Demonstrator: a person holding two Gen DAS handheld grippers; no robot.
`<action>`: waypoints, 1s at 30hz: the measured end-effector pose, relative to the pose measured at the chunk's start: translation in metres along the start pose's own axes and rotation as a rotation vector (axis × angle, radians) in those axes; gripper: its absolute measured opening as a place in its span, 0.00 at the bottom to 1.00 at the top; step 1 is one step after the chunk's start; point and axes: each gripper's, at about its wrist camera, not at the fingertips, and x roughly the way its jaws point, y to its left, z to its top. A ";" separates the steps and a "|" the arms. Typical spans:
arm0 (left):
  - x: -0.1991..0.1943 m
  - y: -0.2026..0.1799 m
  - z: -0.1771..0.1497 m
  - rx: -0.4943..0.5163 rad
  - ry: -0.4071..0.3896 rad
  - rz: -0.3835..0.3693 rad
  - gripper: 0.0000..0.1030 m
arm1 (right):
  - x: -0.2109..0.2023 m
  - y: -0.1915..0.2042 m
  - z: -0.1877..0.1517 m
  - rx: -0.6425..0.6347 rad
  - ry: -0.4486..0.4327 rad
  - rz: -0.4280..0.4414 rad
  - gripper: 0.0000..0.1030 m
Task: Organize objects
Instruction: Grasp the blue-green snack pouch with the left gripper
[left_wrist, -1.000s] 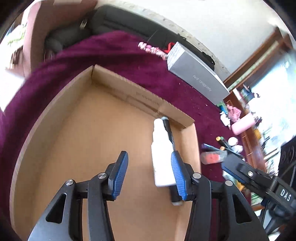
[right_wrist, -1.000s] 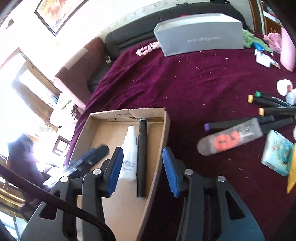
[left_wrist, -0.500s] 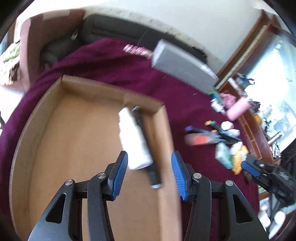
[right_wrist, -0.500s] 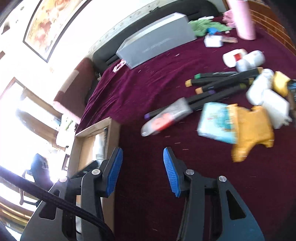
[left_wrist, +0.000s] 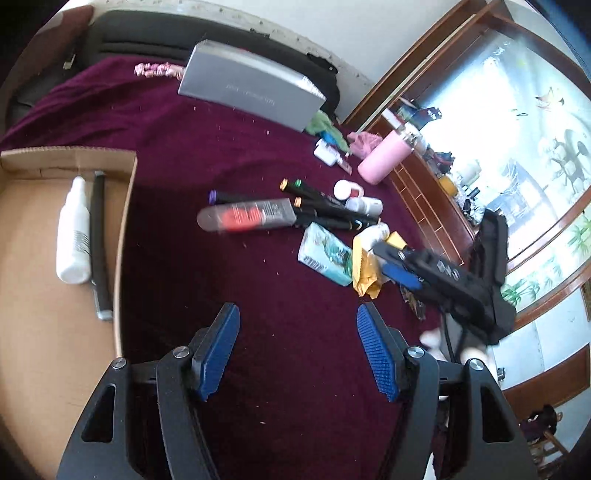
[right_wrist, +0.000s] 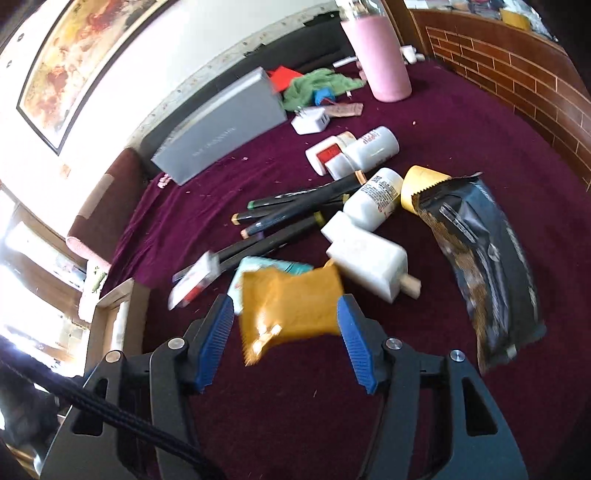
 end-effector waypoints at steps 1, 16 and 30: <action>0.002 0.001 0.000 -0.011 0.005 -0.003 0.58 | 0.005 -0.004 0.003 0.009 0.004 0.003 0.56; 0.022 0.014 0.008 -0.068 0.018 0.047 0.58 | 0.029 0.032 -0.036 -0.236 0.358 0.358 0.60; 0.109 -0.033 0.038 0.045 0.035 0.272 0.58 | 0.015 -0.039 -0.016 -0.012 0.104 0.273 0.59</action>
